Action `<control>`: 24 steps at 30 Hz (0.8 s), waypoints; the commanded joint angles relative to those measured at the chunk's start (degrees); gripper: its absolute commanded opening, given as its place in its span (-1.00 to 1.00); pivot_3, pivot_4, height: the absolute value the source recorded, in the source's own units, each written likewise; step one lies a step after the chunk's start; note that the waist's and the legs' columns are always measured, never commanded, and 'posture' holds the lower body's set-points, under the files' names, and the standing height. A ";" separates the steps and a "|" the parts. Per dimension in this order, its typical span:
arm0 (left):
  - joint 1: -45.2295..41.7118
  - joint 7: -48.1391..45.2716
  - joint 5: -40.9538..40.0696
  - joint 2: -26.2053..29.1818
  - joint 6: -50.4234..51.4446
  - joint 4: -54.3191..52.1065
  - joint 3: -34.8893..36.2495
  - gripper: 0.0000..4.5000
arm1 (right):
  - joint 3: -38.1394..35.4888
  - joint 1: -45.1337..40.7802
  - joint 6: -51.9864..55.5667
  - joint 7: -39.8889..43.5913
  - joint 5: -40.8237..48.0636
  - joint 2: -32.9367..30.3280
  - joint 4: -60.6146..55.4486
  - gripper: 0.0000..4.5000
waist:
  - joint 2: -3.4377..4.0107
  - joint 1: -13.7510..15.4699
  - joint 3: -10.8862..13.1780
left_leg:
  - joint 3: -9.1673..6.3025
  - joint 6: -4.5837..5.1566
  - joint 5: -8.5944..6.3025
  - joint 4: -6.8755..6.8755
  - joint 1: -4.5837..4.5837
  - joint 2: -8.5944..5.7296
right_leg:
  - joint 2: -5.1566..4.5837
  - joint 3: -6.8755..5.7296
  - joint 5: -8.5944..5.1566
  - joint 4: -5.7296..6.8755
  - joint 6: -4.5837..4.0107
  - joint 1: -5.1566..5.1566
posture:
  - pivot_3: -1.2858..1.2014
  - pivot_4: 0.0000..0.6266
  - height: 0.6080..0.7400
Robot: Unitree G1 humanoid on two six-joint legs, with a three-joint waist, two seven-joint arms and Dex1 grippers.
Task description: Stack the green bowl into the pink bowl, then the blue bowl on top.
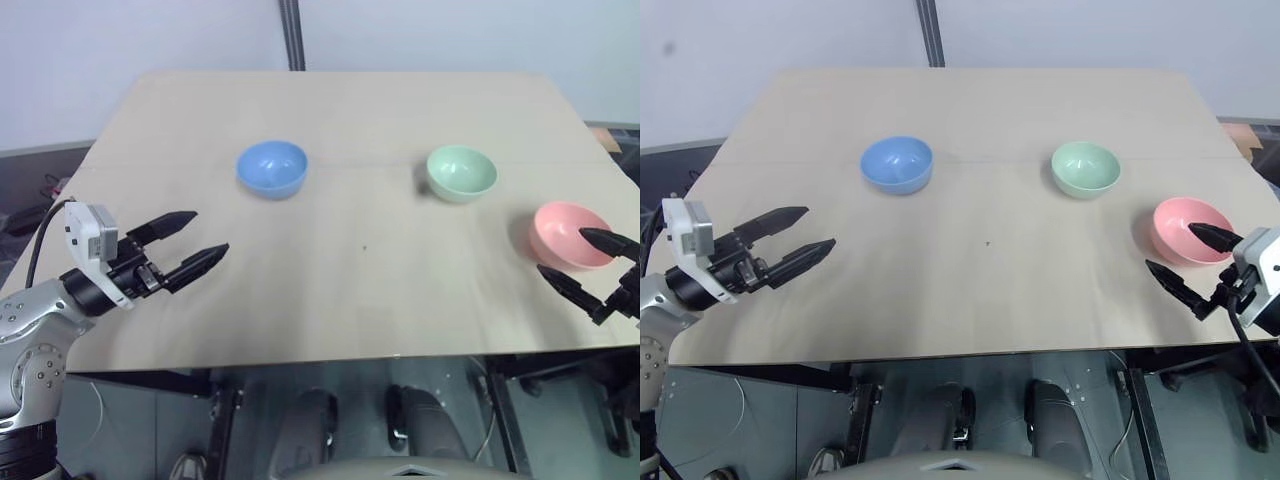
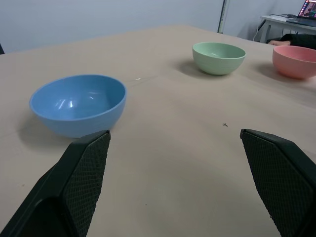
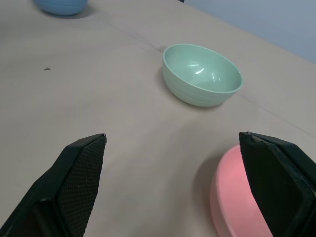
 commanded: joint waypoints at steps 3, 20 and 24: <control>-2.41 -0.31 -1.62 -0.48 0.45 -0.74 0.28 0.98 | 1.59 -2.45 2.25 -3.01 -0.49 -0.21 -3.60 1.00 | 0.00 0.01 0.00 | -0.01 0.00 0.00 0.00 0.00 0.00 | -0.01 0.00 0.00 0.00 0.00 0.00 | 0.03 -0.52 1.00; -9.11 -20.12 -9.02 0.96 1.71 -4.07 -5.36 1.00 | 16.51 -19.36 19.92 -15.84 -13.53 -1.74 9.68 0.77 | 0.04 -0.03 0.03 | -0.04 0.00 0.00 -0.02 -0.10 -0.02 | 0.10 -0.01 0.01 -0.04 -0.04 -0.09 | 0.03 -0.52 1.00; -9.11 -20.57 -9.36 1.33 2.60 -4.57 -5.20 1.00 | 17.18 -20.55 20.74 -15.44 -14.81 -2.18 11.78 -0.01 | 0.07 -0.04 0.05 | -0.03 0.01 -0.01 -0.02 -0.14 -0.03 | 0.13 0.01 0.01 -0.09 -0.03 -0.09 | 0.03 -0.52 1.00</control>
